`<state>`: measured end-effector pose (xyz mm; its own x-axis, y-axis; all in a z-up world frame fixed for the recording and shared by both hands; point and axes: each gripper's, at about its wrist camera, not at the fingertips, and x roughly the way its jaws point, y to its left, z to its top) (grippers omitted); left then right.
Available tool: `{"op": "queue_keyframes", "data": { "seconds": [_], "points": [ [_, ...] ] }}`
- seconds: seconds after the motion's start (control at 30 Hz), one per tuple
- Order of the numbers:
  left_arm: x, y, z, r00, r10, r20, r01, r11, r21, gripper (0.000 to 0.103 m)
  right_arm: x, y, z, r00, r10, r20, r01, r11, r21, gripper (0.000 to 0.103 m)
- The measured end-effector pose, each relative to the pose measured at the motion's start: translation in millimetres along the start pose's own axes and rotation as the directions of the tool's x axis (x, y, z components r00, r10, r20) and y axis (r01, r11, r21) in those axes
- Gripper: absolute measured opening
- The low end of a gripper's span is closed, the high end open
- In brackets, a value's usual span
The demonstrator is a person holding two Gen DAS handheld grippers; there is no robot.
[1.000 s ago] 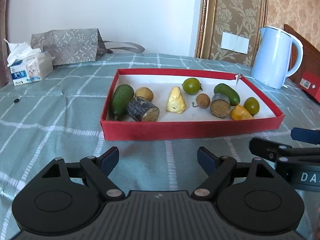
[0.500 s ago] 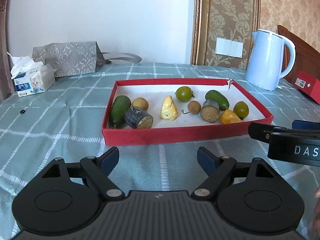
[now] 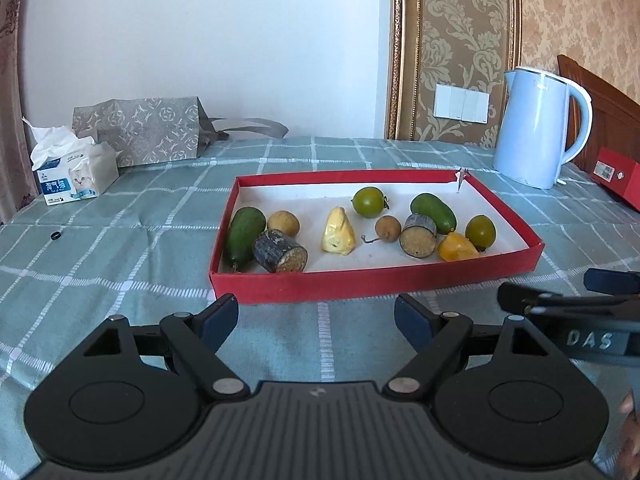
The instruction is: Organize fruits
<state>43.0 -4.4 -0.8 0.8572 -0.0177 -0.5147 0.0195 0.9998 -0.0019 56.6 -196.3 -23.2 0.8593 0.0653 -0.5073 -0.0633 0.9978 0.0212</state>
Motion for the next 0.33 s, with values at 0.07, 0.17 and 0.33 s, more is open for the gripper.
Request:
{"op": "queue_keyframes", "data": {
  "seconds": [0.07, 0.17, 0.33],
  "points": [
    [-0.5, -2.3, 0.1, 1.0, 0.0, 0.007, 0.0, 1.0, 0.009, 0.086, 1.3, 1.7, -0.7, 1.0, 0.001, -0.002, -0.001, 1.0, -0.01, 0.103],
    [-0.2, -6.0, -0.5, 1.0, 0.007, 0.01, -0.008, 1.0, 0.023, 0.086, 4.0, 3.7, -1.6, 1.0, 0.001, -0.012, -0.002, 1.0, -0.021, 0.103],
    [-1.1, -10.7, -1.4, 0.998, 0.036, 0.044, -0.038, 0.998, 0.05, 0.086, 6.0, 2.2, -2.2, 1.0, 0.004, -0.018, -0.005, 1.0, -0.018, 0.103]
  ]
}}
